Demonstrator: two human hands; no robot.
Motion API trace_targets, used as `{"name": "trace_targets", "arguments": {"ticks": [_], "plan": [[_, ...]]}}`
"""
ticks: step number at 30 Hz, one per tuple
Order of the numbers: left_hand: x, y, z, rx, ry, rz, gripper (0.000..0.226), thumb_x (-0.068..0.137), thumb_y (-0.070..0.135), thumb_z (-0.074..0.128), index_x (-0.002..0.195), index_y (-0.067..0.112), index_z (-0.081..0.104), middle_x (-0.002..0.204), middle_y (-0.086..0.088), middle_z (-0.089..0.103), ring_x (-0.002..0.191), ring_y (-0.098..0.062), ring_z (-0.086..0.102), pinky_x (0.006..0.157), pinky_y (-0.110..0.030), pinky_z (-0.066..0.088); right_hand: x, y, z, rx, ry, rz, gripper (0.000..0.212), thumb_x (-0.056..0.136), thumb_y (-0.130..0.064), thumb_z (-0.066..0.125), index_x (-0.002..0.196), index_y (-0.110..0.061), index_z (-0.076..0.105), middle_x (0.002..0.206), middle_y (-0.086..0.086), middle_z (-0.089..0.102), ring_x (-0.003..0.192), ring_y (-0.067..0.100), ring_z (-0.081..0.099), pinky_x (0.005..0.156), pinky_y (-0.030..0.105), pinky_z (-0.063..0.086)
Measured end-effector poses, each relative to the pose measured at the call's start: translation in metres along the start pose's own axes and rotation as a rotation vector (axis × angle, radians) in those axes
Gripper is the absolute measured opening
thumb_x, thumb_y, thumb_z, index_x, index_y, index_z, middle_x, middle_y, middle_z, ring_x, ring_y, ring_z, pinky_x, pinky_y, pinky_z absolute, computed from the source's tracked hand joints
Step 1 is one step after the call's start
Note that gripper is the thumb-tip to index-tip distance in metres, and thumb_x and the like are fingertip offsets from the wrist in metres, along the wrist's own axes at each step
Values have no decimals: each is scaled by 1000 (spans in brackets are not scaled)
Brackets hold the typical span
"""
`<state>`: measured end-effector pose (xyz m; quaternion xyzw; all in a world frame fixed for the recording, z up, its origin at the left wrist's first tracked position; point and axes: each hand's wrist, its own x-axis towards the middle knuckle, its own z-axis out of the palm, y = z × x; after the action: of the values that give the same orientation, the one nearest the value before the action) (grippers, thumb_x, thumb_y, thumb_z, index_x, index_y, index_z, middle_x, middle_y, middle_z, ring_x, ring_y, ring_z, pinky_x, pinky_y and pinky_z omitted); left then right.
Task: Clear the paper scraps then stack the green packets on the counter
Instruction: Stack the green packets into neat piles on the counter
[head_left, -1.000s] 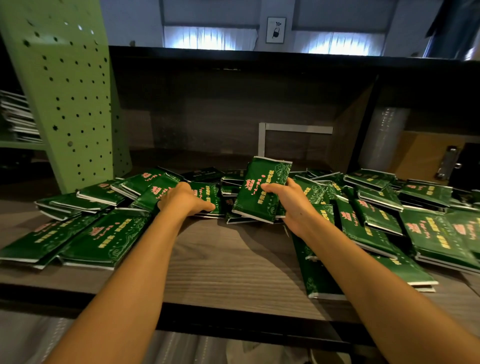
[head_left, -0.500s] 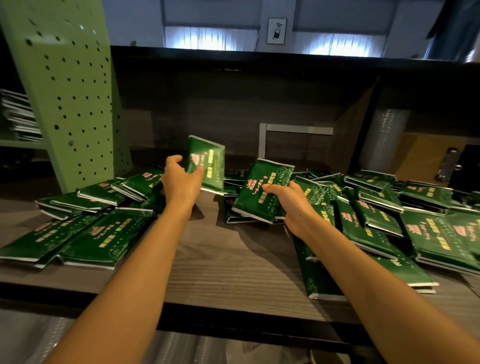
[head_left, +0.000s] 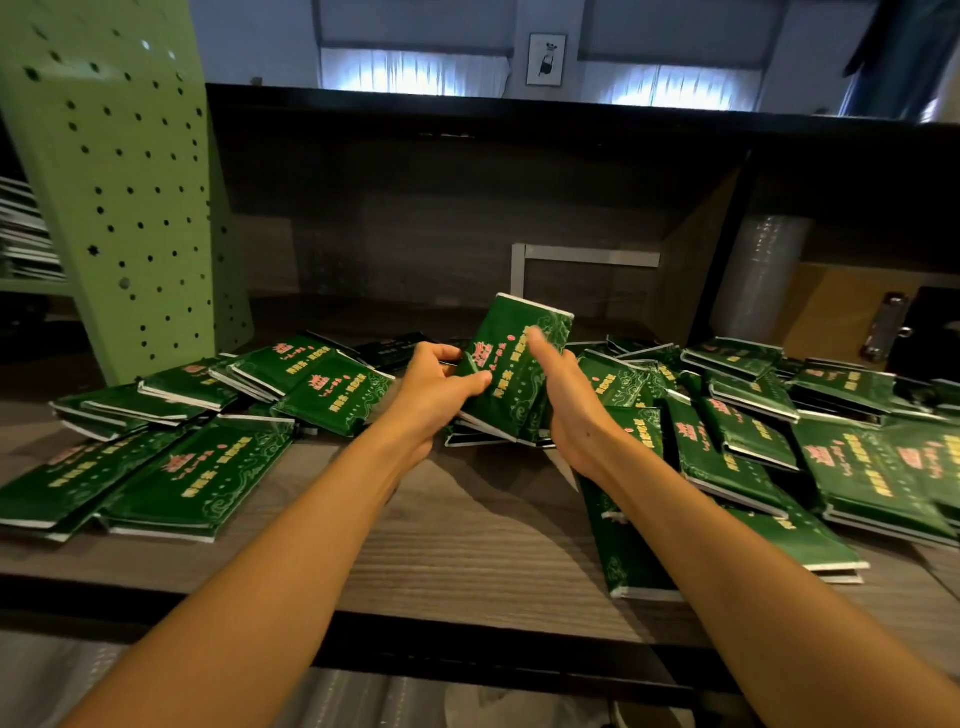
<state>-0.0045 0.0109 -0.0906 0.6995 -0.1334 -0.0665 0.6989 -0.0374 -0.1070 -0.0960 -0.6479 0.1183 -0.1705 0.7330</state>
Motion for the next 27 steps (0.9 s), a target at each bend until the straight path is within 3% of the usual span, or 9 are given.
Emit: {"name": "trace_targets", "arguments": {"ticks": [3,5,8,10,12,16,19,23,27], "plan": [[0,4,-1,38,-31,14,38,88,7,62,121,8,43,101,-5,54,81,-8,55,65,-18,47,0,0,-4,-19,27,-20,47,87,-15,63,128,-9,40,119,7,60,90,13,61,70,27,51],[4,7,-13,242,138,115,32,89,17,60,117,11,47,108,-7,51,88,-13,54,66,-18,43,-1,-1,-6,-32,21,-10,44,87,-12,63,126,-10,43,117,6,62,86,11,61,64,23,47],[11,7,-39,784,488,159,36,92,25,55,122,10,46,132,-15,41,122,-30,39,91,-37,40,-2,-2,-6,-48,-5,7,42,86,-12,63,124,-11,46,115,4,63,91,12,62,69,24,48],[14,2,-50,1022,486,0,52,92,27,55,136,8,35,145,-20,28,137,-37,19,107,-49,25,-3,-2,-5,-58,-19,14,43,85,-13,64,124,-11,47,116,5,63,96,16,62,80,31,51],[17,-4,-54,1113,390,-184,66,93,31,54,145,7,20,152,-25,15,141,-42,6,113,-52,14,-3,-1,-4,-66,-27,14,42,84,-13,65,123,-12,47,116,5,63,102,19,62,92,37,49],[22,-10,-59,1186,369,-225,69,92,35,55,145,7,20,148,-25,27,136,-42,22,109,-48,22,-3,-1,-4,-48,-31,17,41,84,-13,65,121,-13,48,114,5,64,102,20,62,96,41,47],[20,-9,-59,1199,393,-195,75,87,36,64,143,7,23,143,-21,37,133,-39,30,104,-44,30,-5,-1,-4,-36,-45,17,40,84,-11,65,120,-12,48,114,6,64,99,20,62,87,35,50],[23,-5,-62,990,384,-221,89,78,32,74,144,3,22,136,-20,47,129,-37,40,102,-43,37,-5,-3,-5,-26,-59,6,37,85,-10,64,118,-12,48,109,4,64,91,16,63,75,28,51],[24,-2,-56,752,476,-27,39,89,22,60,119,-1,50,122,-20,56,112,-37,52,85,-39,42,-5,-3,-7,-26,-52,-12,34,85,-9,64,115,-13,48,107,3,64,88,15,63,73,27,51]]}}
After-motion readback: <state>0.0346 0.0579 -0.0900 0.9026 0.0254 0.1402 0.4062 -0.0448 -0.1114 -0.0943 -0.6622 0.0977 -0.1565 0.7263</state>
